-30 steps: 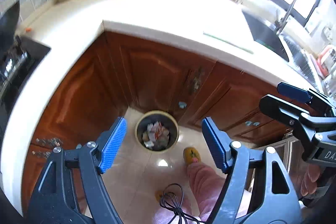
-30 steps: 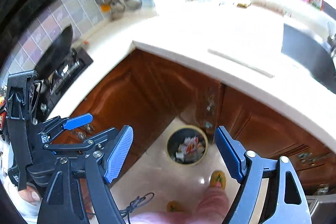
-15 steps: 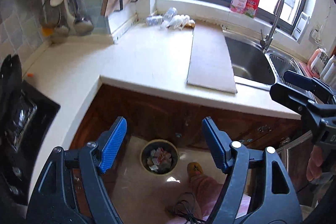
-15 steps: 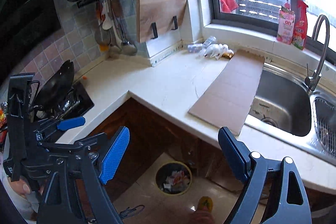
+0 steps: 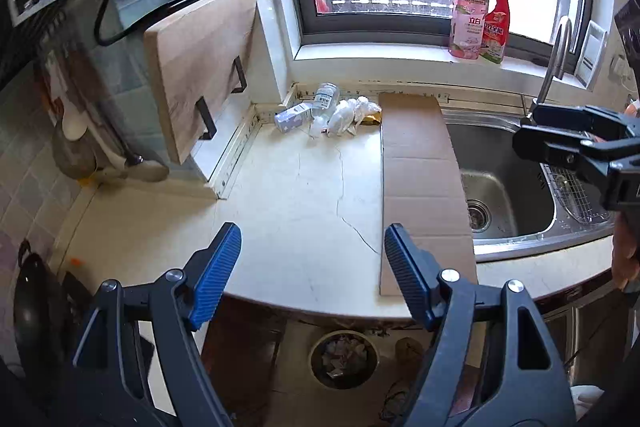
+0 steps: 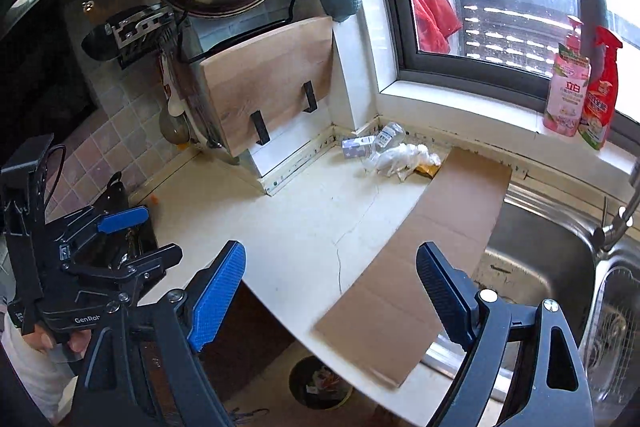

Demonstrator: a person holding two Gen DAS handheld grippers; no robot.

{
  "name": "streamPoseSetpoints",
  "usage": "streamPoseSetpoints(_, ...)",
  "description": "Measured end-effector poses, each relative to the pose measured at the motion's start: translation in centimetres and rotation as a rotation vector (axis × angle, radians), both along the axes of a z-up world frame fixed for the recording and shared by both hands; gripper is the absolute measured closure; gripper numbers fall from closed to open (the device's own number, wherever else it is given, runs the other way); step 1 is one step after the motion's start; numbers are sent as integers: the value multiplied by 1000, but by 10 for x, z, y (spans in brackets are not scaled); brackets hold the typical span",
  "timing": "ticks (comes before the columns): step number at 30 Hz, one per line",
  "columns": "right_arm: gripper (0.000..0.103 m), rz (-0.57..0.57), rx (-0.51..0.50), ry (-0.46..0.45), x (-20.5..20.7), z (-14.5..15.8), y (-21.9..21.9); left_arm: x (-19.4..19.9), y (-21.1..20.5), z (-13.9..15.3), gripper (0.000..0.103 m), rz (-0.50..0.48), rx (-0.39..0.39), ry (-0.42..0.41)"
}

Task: Collect trash
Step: 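Raise both open tools back up toward the counter, then grasp the clear water bottle with the left tool while the right tool grasps a plastic bag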

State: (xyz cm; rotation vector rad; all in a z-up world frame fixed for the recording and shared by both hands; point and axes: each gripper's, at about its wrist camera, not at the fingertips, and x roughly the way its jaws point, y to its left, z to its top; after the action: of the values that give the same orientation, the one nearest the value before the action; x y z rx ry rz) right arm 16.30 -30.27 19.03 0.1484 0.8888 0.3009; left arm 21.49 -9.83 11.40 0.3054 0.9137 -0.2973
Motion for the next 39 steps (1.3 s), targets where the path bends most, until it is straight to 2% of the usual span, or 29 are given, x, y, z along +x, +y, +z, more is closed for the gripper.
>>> streamPoseSetpoints(3, 14, 8, -10, 11, 72, -2, -16, 54, -31, -12, 31, -10, 61, -3)
streamPoseSetpoints(7, 14, 17, 3, 62, 170, -24, -42, 128, -67, -36, 31, -7, 102, 19)
streamPoseSetpoints(11, 15, 29, 8, 106, 261, -60, -64, 193, -88, -70, 31, 8, 137, 32)
streamPoseSetpoints(15, 15, 27, 24, 155, 338, -113, -76, 262, -96, -108, 31, 58, 137, 70)
streamPoseSetpoints(17, 14, 27, 18, 175, 364, -142, -79, 295, -98, -129, 31, 82, 135, 88)
streamPoseSetpoints(21, 14, 30, -21, 208, 419, -201, -83, 334, -101, -166, 31, 125, 105, 115)
streamPoseSetpoints(24, 14, 59, -40, 238, 443, -244, -78, 359, -106, -193, 31, 144, 64, 150)
streamPoseSetpoints(28, 14, 114, -81, 239, 458, -289, -64, 383, -119, -226, 31, 150, 45, 189)
streamPoseSetpoints(33, 15, 185, -129, 245, 463, -329, -45, 399, -132, -253, 31, 144, 44, 209)
streamPoseSetpoints(35, 21, 213, -142, 245, 467, -343, -40, 405, -137, -261, 31, 134, 53, 215)
streamPoseSetpoints(37, 47, 245, -145, 253, 467, -353, -33, 411, -140, -269, 31, 126, 56, 222)
streamPoseSetpoints(38, 55, 260, -145, 268, 466, -358, -30, 414, -141, -273, 31, 122, 58, 227)
streamPoseSetpoints(39, 78, 268, -142, 281, 465, -362, -29, 416, -142, -275, 31, 121, 56, 230)
